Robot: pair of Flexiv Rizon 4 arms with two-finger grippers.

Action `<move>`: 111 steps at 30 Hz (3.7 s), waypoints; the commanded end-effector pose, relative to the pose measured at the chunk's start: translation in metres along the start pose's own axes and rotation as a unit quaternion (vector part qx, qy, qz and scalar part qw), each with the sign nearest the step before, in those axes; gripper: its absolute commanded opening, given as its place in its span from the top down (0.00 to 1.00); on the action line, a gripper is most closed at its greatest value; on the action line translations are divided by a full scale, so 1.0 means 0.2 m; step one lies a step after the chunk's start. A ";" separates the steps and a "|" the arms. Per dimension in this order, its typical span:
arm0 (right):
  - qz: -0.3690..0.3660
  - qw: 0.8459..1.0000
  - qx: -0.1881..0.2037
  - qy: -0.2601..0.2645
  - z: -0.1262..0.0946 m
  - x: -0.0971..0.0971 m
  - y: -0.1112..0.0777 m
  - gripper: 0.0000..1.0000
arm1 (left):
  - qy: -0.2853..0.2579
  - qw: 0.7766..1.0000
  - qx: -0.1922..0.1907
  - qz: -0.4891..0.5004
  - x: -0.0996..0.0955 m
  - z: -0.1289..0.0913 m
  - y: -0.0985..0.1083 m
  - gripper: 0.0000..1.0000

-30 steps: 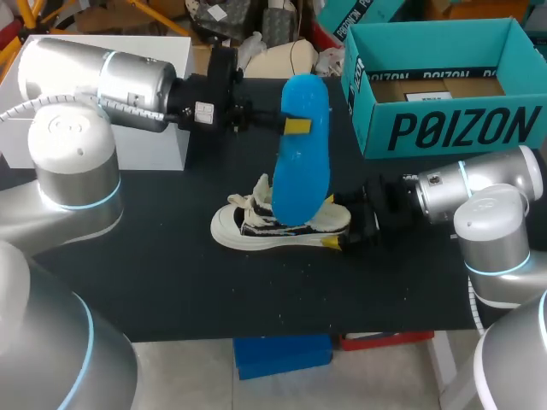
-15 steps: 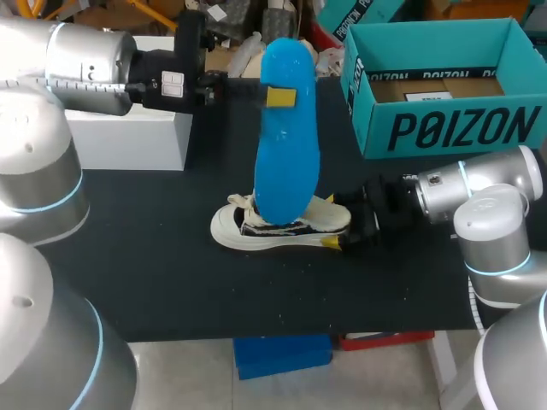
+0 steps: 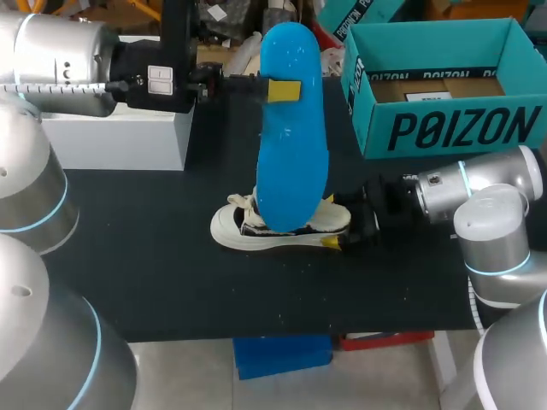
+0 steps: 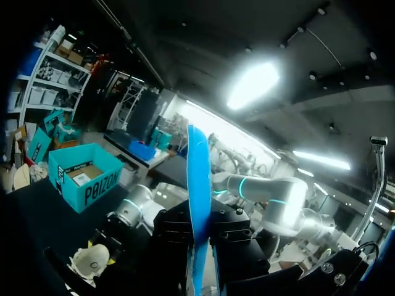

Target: Take the shoe out of the shoebox, open the shoe tongue, remove and reinsert the insole, then place the shoe into the shoebox

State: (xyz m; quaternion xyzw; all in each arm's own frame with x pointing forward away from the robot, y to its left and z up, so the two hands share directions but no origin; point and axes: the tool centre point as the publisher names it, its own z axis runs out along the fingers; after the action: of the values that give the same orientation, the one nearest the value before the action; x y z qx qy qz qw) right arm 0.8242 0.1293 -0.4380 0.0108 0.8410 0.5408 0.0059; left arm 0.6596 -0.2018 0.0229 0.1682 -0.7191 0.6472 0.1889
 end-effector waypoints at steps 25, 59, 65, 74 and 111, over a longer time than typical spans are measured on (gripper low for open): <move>-0.003 0.972 0.232 0.024 -0.19 0.00 0.06 0.00 | -0.029 1.000 0.001 -0.001 0.03 -0.01 0.01 1.00; 0.007 0.864 0.504 -0.010 -0.16 0.02 0.15 0.00 | -0.029 1.000 0.001 -0.001 0.03 -0.01 0.01 1.00; 0.005 0.859 0.511 -0.015 -0.18 0.01 0.16 0.00 | -0.029 1.000 0.001 -0.001 0.03 -0.01 0.01 1.00; 0.007 0.862 0.507 -0.022 -0.21 0.02 0.14 0.00 | -0.029 1.000 0.001 -0.001 0.03 -0.01 0.01 1.00; -0.023 0.999 0.046 -0.018 -0.21 -0.04 0.04 0.00 | -0.029 1.000 0.001 -0.001 0.03 -0.01 0.01 1.00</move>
State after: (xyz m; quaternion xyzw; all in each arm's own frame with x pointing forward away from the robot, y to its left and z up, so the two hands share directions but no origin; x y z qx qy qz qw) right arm 0.8312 0.0968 -0.4060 0.0061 0.9343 0.3551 0.0320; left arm 0.6541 -0.1990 0.0229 0.1864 -0.7222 0.6444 0.1686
